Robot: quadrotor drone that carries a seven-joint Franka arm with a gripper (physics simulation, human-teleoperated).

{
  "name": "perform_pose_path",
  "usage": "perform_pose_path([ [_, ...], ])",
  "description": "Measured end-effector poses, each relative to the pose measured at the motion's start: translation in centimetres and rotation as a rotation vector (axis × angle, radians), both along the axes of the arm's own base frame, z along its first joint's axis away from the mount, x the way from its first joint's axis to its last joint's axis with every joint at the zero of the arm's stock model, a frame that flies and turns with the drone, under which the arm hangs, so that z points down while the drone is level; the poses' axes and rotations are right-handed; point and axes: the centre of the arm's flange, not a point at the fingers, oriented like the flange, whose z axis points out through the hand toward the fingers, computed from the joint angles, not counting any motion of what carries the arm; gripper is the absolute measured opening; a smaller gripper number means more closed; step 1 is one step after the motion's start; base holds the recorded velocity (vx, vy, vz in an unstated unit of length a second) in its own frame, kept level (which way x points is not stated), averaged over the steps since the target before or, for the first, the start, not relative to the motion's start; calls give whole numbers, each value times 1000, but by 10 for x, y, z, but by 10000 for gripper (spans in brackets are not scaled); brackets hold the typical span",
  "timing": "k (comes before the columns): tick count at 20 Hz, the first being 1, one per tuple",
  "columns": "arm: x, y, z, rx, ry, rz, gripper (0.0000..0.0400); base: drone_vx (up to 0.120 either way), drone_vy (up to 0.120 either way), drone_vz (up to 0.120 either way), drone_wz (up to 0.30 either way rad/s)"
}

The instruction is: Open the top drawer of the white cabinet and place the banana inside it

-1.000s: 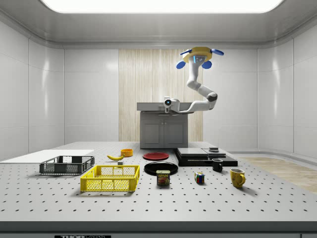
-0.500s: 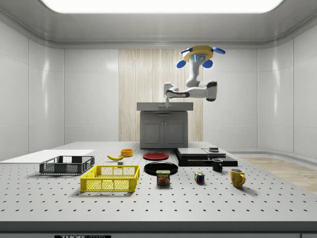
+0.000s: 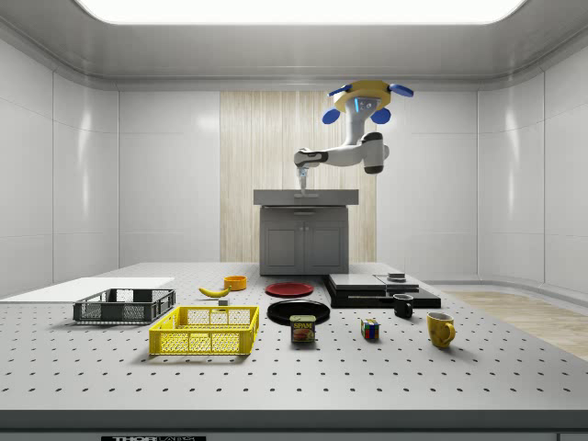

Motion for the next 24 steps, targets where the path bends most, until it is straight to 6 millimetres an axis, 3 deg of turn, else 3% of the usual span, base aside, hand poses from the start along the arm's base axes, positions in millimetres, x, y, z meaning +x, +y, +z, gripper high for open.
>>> perform_pose_path([
  [10, 0, 7, -1, 68, 2, -1, 400, 120, 116, 0, 0],
  [15, 0, 8, -1, 76, 2, -1, 400, 120, 8, -8, 0],
  [24, 0, 8, -1, 80, 3, -1, 400, 120, 0, -120, 0],
])
